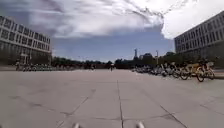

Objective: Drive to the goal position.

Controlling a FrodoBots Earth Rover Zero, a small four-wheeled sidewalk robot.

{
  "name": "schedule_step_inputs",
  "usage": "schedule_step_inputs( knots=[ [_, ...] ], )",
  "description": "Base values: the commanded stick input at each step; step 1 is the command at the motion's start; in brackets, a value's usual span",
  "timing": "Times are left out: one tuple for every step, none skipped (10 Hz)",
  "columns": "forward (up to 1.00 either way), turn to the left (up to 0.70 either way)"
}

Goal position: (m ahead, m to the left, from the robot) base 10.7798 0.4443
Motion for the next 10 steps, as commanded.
schedule_step_inputs(
  knots=[
    [0.70,0.00],
    [0.70,0.00],
    [0.70,0.04],
    [0.70,0.14],
    [0.70,0.14],
    [0.70,0.05],
    [0.70,0.02],
    [0.70,0.01],
    [0.70,0.00],
    [0.70,0.00]
  ],
)
